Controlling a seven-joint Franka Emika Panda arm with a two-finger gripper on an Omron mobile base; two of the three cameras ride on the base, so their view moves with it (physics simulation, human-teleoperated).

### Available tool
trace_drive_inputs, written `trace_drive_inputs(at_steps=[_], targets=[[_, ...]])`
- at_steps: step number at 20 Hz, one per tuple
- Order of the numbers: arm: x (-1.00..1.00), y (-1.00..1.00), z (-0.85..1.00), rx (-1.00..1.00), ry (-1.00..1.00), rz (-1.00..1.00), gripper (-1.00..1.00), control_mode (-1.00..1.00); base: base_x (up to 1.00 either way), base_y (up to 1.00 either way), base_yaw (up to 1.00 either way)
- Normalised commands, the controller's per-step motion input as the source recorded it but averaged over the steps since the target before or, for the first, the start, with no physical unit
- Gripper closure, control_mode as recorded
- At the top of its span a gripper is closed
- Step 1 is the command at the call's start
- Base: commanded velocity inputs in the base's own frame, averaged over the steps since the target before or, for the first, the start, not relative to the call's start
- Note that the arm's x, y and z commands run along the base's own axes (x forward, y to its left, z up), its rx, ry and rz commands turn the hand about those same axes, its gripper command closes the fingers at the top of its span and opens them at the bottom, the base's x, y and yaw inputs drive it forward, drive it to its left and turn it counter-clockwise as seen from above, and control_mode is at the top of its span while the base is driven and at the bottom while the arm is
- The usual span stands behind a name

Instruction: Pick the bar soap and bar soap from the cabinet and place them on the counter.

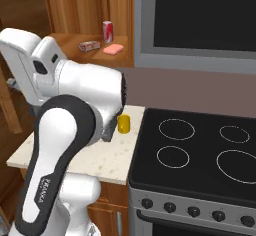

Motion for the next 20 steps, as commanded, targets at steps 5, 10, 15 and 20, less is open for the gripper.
trace_drive_inputs(at_steps=[5, 10, 15, 20], targets=[[-0.49, 0.68, -0.11, -0.08, 0.26, 0.08, -1.00, -1.00, 0.00, 0.00, 0.00], [-0.20, 0.66, -0.19, -0.01, 0.39, 0.06, -1.00, -1.00, 0.00, 0.00, 0.00], [-0.03, 0.68, -0.25, 0.00, 0.47, 0.05, -1.00, -1.00, 0.00, 0.00, 0.00], [0.00, 0.73, -0.24, 0.00, 0.48, 0.04, -1.00, -1.00, 0.00, 0.00, 0.00]])
